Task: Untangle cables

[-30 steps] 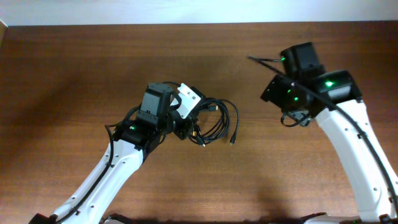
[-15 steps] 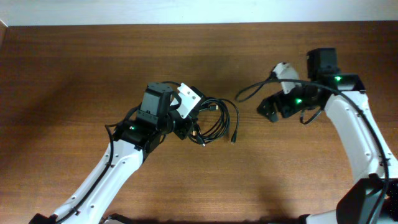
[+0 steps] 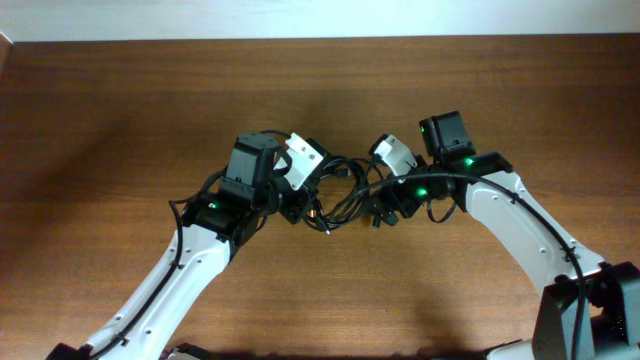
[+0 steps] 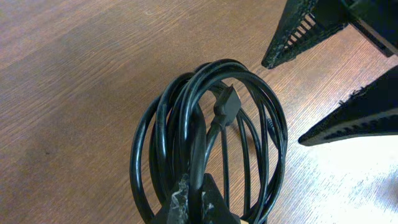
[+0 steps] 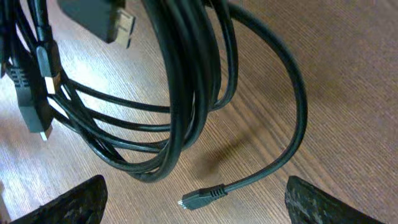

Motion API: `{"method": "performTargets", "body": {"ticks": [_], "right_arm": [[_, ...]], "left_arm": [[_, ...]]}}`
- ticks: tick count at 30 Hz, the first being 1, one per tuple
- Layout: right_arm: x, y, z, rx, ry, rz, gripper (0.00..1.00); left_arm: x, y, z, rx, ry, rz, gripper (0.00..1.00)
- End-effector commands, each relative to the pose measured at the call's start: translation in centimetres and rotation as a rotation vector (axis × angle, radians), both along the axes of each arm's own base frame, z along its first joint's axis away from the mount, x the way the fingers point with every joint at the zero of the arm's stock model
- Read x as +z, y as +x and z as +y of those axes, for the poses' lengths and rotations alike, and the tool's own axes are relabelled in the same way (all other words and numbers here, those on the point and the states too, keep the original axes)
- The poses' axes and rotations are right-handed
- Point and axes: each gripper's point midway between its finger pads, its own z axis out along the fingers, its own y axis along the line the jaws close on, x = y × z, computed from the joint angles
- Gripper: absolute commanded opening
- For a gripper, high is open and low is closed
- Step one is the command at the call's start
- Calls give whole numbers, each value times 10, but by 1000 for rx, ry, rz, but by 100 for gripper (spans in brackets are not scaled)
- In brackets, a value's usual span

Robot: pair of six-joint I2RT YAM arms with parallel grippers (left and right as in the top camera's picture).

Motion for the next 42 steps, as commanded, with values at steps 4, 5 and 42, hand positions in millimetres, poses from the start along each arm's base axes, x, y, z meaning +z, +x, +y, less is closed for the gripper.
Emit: {"method": "performTargets", "body": {"ticks": [4,5,42], "right_arm": [[-20,-10,43,44,65,70,84],[-19,-11,49,59,69,59,78],[-37,27,-119,-823,-25,399,91]], "left_arm": [[6,0,-2,-15,-4,-25,0],[6,0,-2,-15,-3,-24,0],[166,-29,159,619,85,-528,0]]}}
